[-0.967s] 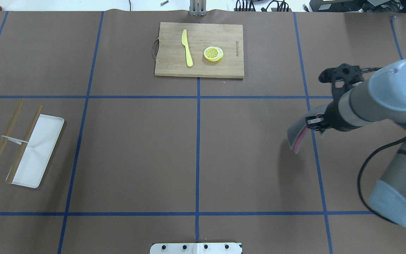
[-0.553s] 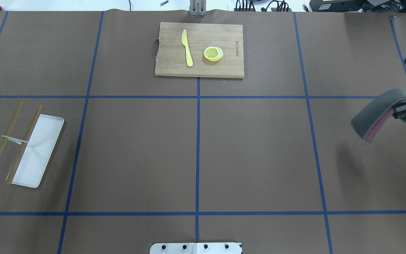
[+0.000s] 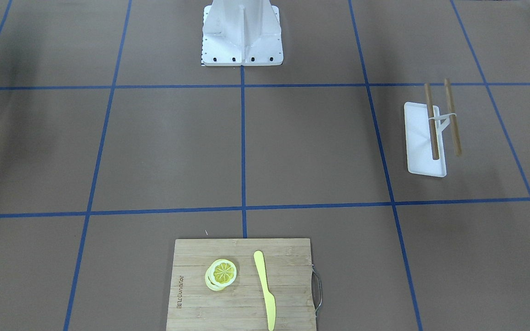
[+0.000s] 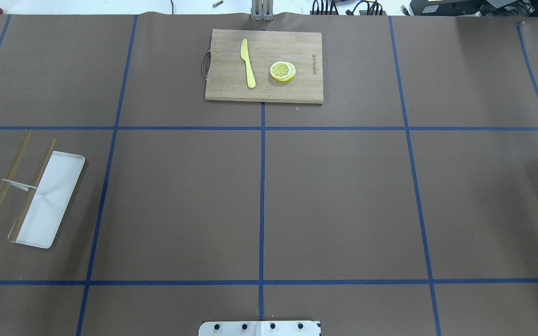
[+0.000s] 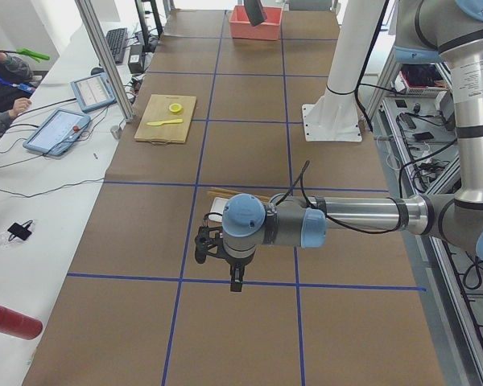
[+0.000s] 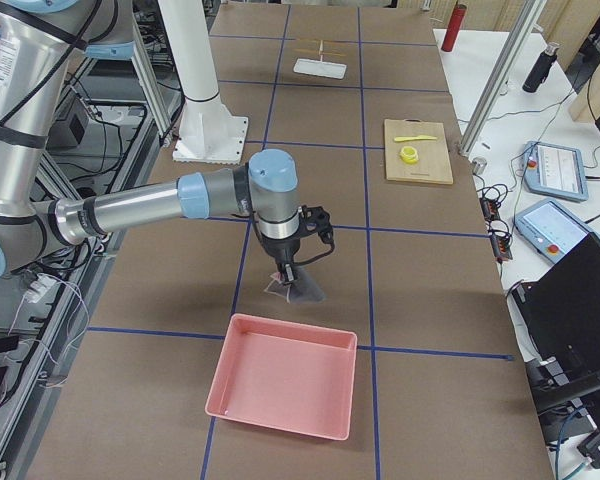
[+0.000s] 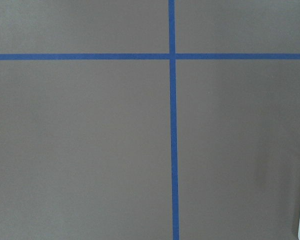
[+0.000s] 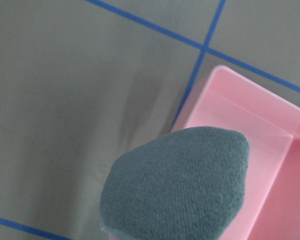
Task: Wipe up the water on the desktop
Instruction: 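Carry the towel with the right gripper over the pink bin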
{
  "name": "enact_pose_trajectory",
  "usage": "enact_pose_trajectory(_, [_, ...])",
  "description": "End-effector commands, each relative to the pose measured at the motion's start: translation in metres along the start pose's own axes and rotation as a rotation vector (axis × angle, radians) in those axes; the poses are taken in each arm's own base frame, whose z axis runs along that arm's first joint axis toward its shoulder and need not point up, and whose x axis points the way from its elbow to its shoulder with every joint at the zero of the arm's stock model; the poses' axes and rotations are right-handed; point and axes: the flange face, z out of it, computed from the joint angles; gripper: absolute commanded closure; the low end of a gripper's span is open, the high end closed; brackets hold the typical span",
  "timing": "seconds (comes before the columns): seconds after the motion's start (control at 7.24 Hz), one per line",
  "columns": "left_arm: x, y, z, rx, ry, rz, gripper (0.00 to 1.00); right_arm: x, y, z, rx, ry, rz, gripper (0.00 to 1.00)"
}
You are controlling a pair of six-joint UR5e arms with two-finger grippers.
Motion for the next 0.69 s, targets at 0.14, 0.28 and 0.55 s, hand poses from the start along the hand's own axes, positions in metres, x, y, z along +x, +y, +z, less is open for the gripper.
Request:
enact_pose_trajectory(0.14, [0.001,-0.002,-0.001,0.003,0.001,0.005,0.01,0.077,0.129,0.04,-0.047,-0.034,-0.03,1.0])
enact_pose_trajectory(0.28, [0.0,-0.002,0.0,0.008,0.0,0.01,0.01,0.083,0.142,0.055,-0.076,-0.045,-0.01,1.0])
enact_pose_trajectory(0.55, [0.001,-0.002,0.0,0.01,0.0,0.013,0.01,0.091,0.137,0.06,-0.078,-0.05,0.009,1.0])
